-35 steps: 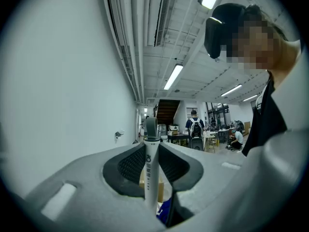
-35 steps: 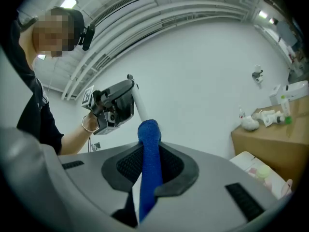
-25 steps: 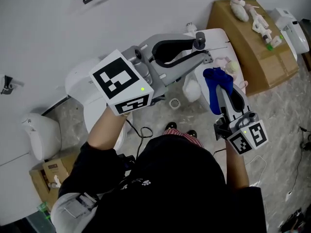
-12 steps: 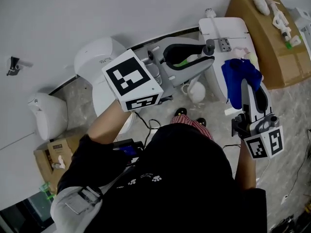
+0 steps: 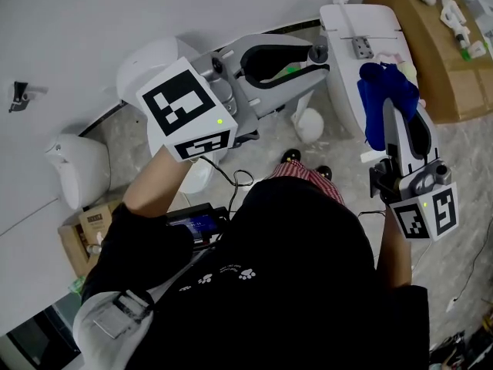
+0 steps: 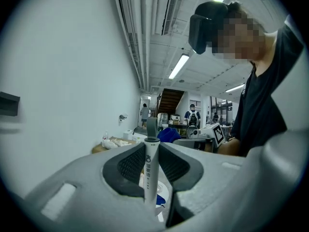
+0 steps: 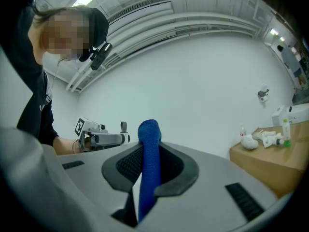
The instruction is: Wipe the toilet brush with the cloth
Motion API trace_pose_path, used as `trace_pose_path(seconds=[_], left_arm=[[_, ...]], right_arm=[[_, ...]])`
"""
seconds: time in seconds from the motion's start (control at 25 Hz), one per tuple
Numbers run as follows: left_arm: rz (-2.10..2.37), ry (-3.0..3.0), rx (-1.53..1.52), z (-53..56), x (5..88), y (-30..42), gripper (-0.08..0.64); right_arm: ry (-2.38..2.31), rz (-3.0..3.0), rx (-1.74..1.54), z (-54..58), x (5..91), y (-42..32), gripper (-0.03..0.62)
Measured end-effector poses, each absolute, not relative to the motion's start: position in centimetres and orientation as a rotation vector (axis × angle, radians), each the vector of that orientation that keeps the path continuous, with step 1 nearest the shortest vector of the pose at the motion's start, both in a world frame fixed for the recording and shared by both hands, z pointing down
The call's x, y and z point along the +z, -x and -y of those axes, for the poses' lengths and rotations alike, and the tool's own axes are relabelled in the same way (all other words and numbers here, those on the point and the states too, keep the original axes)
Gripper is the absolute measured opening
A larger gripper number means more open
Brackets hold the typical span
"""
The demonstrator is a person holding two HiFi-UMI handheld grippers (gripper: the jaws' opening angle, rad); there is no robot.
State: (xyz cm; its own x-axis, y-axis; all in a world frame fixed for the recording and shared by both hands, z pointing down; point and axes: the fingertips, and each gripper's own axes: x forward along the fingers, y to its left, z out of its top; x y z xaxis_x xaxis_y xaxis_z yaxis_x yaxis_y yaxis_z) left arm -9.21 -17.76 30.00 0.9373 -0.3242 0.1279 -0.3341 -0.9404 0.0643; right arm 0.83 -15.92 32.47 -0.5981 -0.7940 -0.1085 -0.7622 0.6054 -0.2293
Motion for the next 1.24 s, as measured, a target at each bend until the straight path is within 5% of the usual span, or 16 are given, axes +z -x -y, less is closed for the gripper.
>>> trace_pose_path(seconds=[1.24], left_arm=[[0.63, -3.028, 0.289, 17.2, 32.9, 9.2, 0.092]], right_arm=[[1.307, -2.656, -0.261, 15.7, 34.5, -1.4, 0.064]])
